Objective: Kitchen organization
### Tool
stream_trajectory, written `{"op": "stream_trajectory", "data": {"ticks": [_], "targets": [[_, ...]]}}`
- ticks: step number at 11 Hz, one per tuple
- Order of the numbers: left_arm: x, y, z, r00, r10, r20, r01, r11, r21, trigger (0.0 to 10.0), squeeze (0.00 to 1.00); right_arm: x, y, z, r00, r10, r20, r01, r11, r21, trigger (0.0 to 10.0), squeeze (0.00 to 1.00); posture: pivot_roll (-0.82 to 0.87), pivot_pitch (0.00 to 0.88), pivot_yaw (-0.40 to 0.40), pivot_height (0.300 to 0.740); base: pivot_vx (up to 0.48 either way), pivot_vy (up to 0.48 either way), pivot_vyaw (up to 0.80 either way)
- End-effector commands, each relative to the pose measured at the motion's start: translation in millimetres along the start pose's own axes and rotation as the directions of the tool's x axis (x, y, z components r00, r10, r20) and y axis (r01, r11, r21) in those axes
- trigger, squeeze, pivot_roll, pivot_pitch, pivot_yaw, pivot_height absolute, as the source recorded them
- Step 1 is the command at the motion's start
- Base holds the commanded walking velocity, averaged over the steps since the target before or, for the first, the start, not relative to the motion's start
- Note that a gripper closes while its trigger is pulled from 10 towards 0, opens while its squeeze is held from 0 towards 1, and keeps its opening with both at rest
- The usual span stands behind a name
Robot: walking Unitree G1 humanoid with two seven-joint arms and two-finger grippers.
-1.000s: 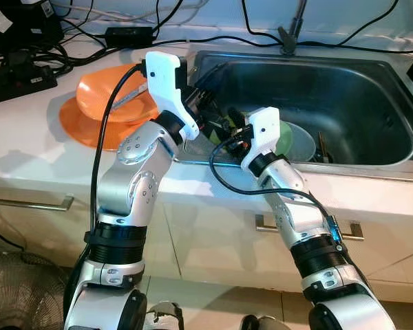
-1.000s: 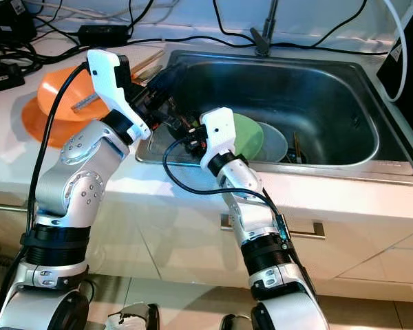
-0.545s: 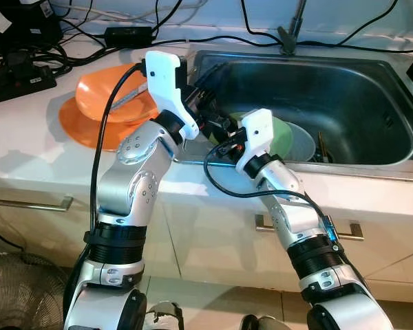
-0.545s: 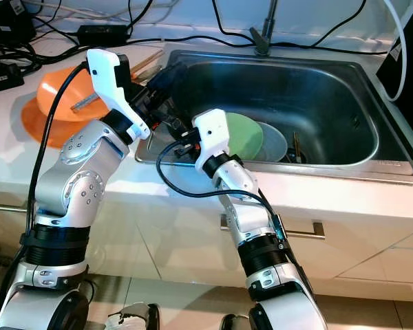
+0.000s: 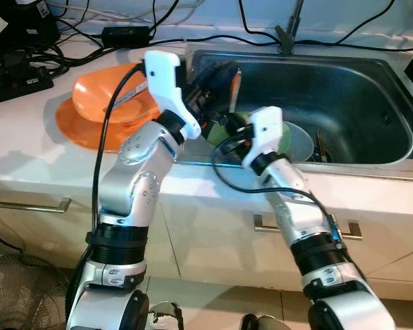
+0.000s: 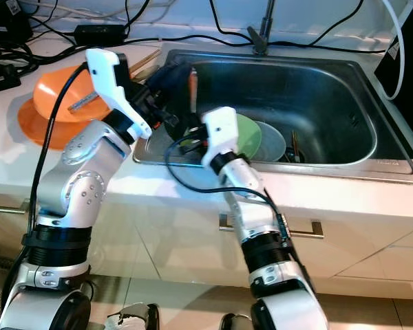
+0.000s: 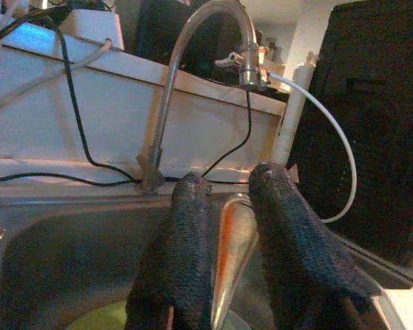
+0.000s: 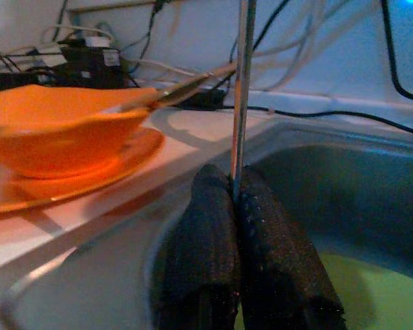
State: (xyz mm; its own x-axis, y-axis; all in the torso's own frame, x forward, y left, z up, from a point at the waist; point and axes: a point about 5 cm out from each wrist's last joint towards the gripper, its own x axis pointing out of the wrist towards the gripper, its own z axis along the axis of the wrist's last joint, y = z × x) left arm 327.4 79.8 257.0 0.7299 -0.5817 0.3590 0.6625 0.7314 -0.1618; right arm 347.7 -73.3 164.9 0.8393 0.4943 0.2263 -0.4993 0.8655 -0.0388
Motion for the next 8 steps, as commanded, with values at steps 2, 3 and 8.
{"op": "stream_trajectory", "data": {"ticks": [2, 3, 8], "targets": [[-2.2, 0.4, 9, 0.999, 0.002, 0.046, -0.002, 1.0, -0.012, 10.0, 1.0, 3.1, -8.8, 3, 0.999, -0.036, 0.012, 0.036, 0.999, 0.004, 0.0, 0.0, 0.12, 0.084, 0.025, 0.74, 0.0, 0.0, 0.0], [-2.7, 1.7, 12, 0.998, 0.014, 0.065, -0.013, 1.0, -0.023, 10.0, 1.0, 2.6, -12.9, 2, 0.999, -0.054, 0.006, 0.054, 0.999, 0.0, 0.0, 0.0, 0.13, 0.084, 0.026, 0.74, 0.0, 0.0, 0.0], [-28.5, 19.2, -29, 0.978, 0.096, -0.186, -0.062, 0.982, 0.179, 10.0, 0.0, 4.6, -74.3, 3, 0.959, -0.271, -0.088, 0.264, 0.961, -0.084, 10.0, 0.0, 0.13, 0.085, 0.022, 0.74, 0.0, 0.0, 0.0]]}}
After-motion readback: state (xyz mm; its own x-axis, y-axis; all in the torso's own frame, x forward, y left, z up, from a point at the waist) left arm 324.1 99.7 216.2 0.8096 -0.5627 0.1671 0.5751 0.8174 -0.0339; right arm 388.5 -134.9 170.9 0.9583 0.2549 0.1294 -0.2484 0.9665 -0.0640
